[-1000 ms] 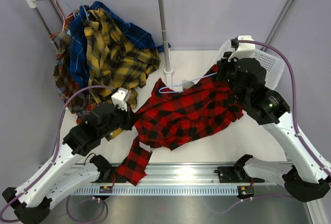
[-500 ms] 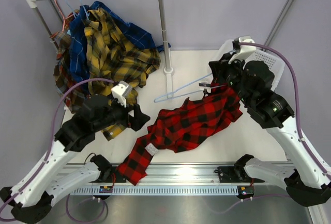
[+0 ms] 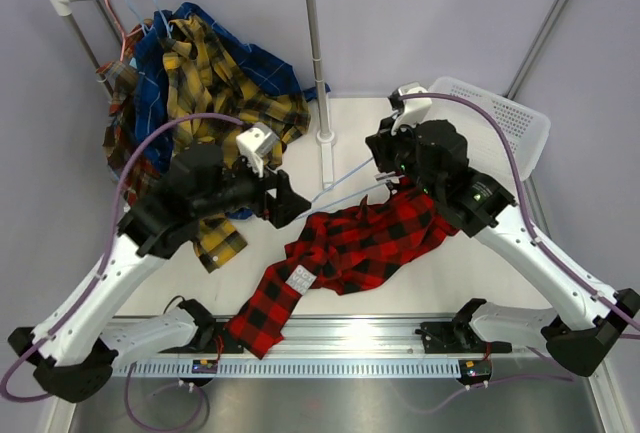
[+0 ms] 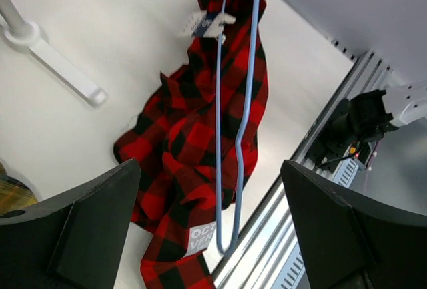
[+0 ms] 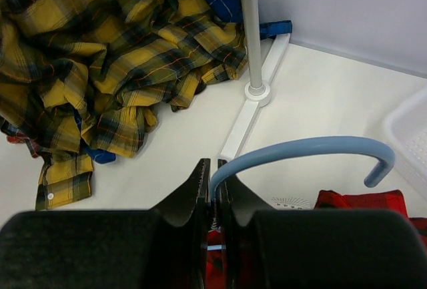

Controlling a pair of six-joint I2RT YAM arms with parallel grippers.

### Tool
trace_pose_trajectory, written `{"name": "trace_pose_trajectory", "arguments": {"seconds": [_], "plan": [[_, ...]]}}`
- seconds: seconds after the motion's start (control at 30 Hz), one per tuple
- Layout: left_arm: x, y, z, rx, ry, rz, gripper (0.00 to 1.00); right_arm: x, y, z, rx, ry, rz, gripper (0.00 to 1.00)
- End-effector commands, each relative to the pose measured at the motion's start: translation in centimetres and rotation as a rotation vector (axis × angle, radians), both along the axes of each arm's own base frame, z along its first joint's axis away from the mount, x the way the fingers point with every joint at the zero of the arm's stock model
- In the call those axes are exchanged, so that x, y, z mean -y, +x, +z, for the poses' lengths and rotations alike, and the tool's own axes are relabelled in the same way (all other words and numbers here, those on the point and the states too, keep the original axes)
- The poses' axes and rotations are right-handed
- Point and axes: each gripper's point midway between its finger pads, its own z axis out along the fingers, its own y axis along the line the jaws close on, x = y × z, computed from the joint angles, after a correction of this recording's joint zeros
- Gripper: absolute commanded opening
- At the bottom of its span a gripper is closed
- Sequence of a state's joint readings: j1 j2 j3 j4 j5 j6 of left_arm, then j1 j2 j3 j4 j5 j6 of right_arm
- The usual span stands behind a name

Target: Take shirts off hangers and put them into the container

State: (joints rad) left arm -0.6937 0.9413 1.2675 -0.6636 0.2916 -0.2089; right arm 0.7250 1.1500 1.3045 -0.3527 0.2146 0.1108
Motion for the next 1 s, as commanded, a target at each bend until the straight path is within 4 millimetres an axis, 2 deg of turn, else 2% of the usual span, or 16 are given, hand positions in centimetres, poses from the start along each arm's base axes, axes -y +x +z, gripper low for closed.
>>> {"name": "trace_pose_trajectory", "arguments": {"seconds": [0.0,0.13,0.23,0.33,0.37,0.47,0.5,0.57,0.67,0.77,0.8,0.83,0.87,0.9,0.93,0.97], "plan": [[1.9,-0.2,-0.3,-0.039,0.009,-0.081,0.90,-1.6,0.4,1.3,0.062,0.019,0.033,0.00],[3.1,0.5,-1.8,-0.066,0.055,-0.081,0.81,-2.2,0.4,1.0,0.056,0.017,0.042,0.00],[3.7,0.4,-2.7,-0.084,0.074,-0.094,0.71,-2.4,0.5,1.1,0.057,0.024,0.042,0.00],[4.1,0.2,-3.7,-0.104,0.096,-0.104,0.57,-2.4,0.4,1.2,0.059,0.025,0.042,0.00],[4.2,0.2,-4.0,-0.108,0.102,-0.104,0.47,-2.4,0.4,1.2,0.059,0.025,0.042,0.00],[4.2,0.4,-4.5,-0.108,0.119,-0.092,0.27,-2.5,0.3,1.3,0.058,0.033,0.046,0.00],[4.2,0.5,-4.7,-0.110,0.124,-0.088,0.14,-2.6,0.2,1.4,0.058,0.034,0.052,0.00],[4.2,0.7,-4.7,-0.104,0.130,-0.076,0.01,-2.6,0.1,1.3,0.056,0.035,0.056,0.00],[3.8,1.3,-4.5,-0.084,0.136,-0.042,0.00,-2.4,-0.2,1.1,0.042,0.033,0.058,0.00],[2.8,2.4,-5.0,-0.066,0.166,0.042,0.00,-1.7,-1.0,1.2,0.036,0.043,0.055,0.20],[2.5,2.8,-5.1,-0.059,0.174,0.069,0.00,-1.3,-1.2,1.1,0.029,0.043,0.044,0.35],[1.7,3.5,-5.3,-0.043,0.194,0.125,0.00,-0.6,-1.7,1.8,0.037,0.057,0.031,0.41],[1.3,3.8,-5.8,-0.044,0.210,0.147,0.00,0.2,-2.2,1.5,0.014,0.054,0.012,0.48],[1.1,3.9,-6.2,-0.039,0.223,0.155,0.00,1.1,-2.3,1.5,0.010,0.051,-0.024,0.60],[0.4,4.6,-6.4,-0.023,0.244,0.204,0.00,2.1,-3.0,2.2,0.025,0.067,-0.037,0.65],[0.0,4.7,-6.7,-0.017,0.256,0.221,0.00,2.8,-3.5,2.1,0.016,0.064,-0.049,0.69]]}}
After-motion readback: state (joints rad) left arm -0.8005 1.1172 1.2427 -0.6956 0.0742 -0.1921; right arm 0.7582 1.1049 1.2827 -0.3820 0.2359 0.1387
